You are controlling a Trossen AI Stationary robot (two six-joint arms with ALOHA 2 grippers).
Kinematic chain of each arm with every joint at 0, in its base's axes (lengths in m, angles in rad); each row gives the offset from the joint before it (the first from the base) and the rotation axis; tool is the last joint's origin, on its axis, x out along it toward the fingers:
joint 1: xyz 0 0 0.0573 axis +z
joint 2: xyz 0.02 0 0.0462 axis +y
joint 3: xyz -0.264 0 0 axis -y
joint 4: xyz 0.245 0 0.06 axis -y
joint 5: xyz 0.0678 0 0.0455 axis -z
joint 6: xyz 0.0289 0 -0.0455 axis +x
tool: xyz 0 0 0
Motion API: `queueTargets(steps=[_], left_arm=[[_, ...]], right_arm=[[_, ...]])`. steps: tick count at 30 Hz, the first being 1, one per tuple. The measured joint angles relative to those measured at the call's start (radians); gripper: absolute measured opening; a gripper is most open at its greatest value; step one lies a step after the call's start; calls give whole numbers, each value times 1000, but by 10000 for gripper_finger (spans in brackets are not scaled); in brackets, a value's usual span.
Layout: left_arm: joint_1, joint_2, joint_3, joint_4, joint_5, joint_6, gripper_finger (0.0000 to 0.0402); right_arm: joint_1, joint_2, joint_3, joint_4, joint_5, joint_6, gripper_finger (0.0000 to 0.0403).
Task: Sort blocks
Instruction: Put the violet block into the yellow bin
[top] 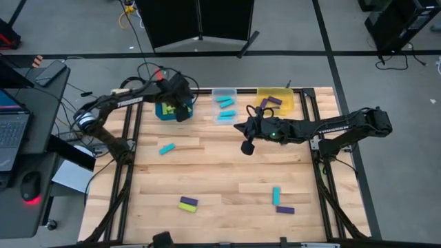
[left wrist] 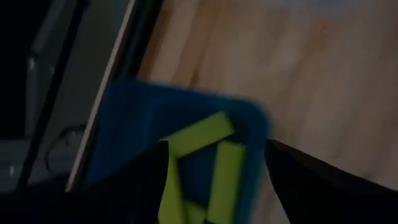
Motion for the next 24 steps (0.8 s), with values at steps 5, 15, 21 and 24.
queueTargets(steps=[5, 15, 21, 24], left_arm=[[-130, -138, -33, -12, 132, -5, 261], [-592, -251, -57, -262, 161, -174, 254], [-875, -226, -57, -223, 148, -324, 254], [-973, -216, -76, -151, 122, -430, 254]], right_arm=[[2, 0, 0, -24, 0, 7, 17], [16, 0, 0, -39, -5, 37, 23], [38, 0, 0, -35, -5, 59, 21], [48, 0, 0, -35, -5, 63, 21]])
